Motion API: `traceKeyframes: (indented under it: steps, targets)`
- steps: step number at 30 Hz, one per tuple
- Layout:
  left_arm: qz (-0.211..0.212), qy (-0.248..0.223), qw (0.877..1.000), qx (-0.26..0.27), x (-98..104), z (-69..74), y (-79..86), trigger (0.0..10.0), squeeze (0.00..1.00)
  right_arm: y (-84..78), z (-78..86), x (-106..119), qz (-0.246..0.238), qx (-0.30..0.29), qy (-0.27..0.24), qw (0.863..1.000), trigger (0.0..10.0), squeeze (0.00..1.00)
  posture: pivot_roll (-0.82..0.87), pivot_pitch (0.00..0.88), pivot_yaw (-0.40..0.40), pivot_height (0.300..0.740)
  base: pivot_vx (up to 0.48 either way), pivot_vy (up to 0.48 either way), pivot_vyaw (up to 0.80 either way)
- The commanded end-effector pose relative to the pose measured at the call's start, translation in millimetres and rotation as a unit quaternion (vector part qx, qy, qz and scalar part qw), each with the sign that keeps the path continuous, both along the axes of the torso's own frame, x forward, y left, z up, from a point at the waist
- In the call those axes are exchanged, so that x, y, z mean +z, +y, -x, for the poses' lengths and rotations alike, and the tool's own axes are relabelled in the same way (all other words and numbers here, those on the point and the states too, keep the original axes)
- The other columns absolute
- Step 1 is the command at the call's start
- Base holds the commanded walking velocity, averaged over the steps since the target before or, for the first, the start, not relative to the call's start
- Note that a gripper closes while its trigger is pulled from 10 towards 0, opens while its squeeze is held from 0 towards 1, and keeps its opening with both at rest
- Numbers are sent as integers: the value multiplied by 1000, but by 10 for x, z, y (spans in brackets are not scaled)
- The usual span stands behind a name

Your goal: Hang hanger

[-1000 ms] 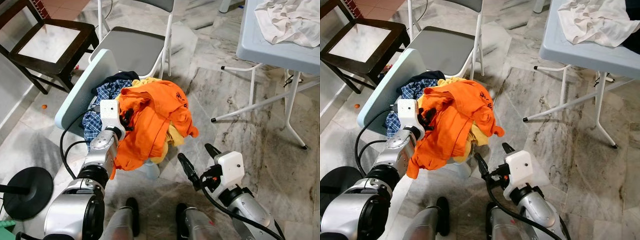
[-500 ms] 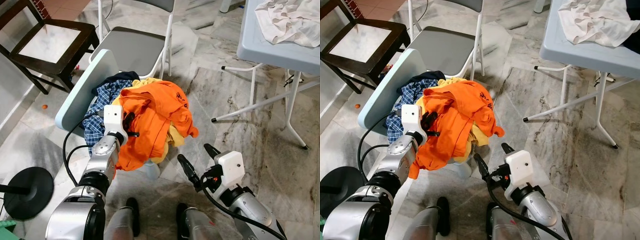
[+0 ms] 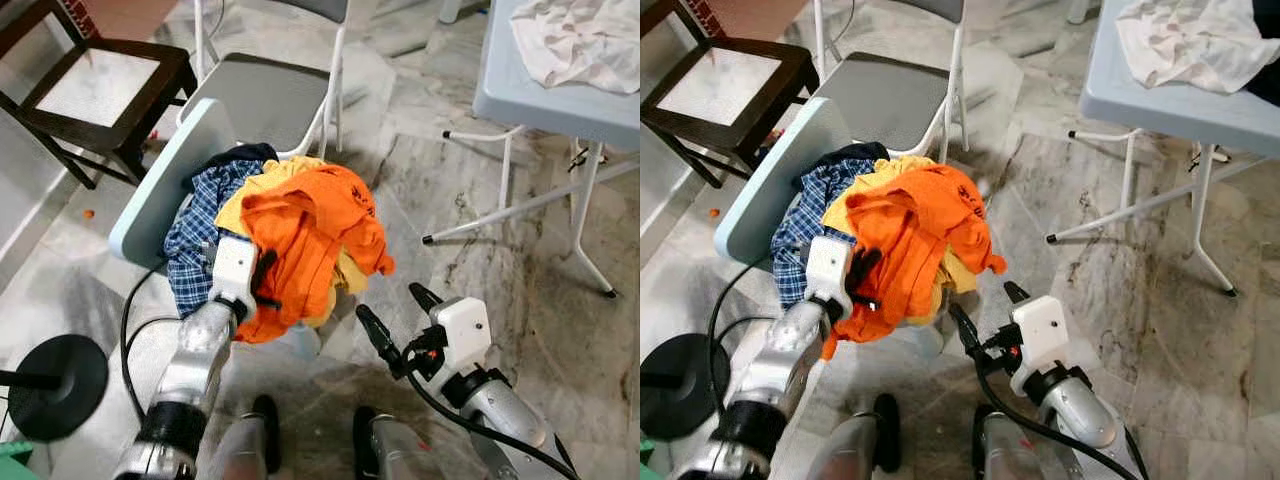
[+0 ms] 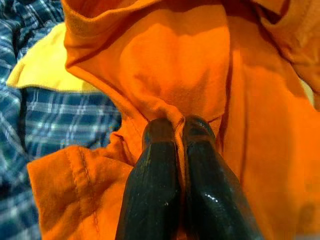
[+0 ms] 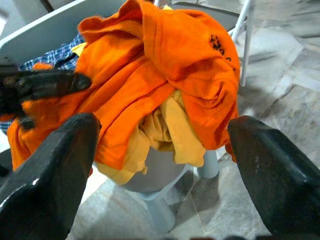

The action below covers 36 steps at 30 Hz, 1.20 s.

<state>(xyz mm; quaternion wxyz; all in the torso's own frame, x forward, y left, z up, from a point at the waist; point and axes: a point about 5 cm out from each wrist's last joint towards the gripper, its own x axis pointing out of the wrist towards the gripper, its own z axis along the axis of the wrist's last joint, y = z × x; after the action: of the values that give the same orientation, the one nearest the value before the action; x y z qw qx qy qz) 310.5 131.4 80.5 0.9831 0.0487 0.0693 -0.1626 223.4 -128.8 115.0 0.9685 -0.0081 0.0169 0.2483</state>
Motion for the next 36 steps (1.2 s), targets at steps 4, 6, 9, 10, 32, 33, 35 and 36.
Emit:
traceKeyframes:
  steps: [4,6,9,10,32,33,35,36]
  targets:
    - [-37,38,999,7,-156,182,115,0,0,4,20,-53,-1,7,15,1000,10000,0,-123,284,44,740,0,0,0]
    - [-66,41,997,25,-195,258,225,0,0,5,15,-56,0,9,15,1000,10000,0,-121,282,43,740,0,0,0]
    - [-96,42,992,69,-243,283,378,0,0,-2,4,-65,2,10,16,1000,10000,0,-118,283,41,740,0,0,0]
    - [-96,42,992,69,-243,283,378,0,0,-2,4,-65,2,10,16,1000,10000,0,-118,283,41,740,0,0,0]
    - [-109,-12,986,124,-155,128,558,10000,1000,-12,-17,-73,11,7,11,1000,10000,0,-131,274,39,740,0,0,0]
    - [-115,-26,986,121,-138,134,568,10000,1000,-12,-17,-72,11,8,11,1000,10000,0,-131,274,39,740,0,0,0]
    - [-125,-47,983,128,-107,151,638,10000,1000,-8,-16,-78,11,8,11,1000,10000,0,-125,268,42,740,0,0,0]
    - [-126,-51,982,130,-99,153,650,10000,1000,-9,-15,-78,11,8,11,1000,10000,0,-125,268,42,740,0,0,0]
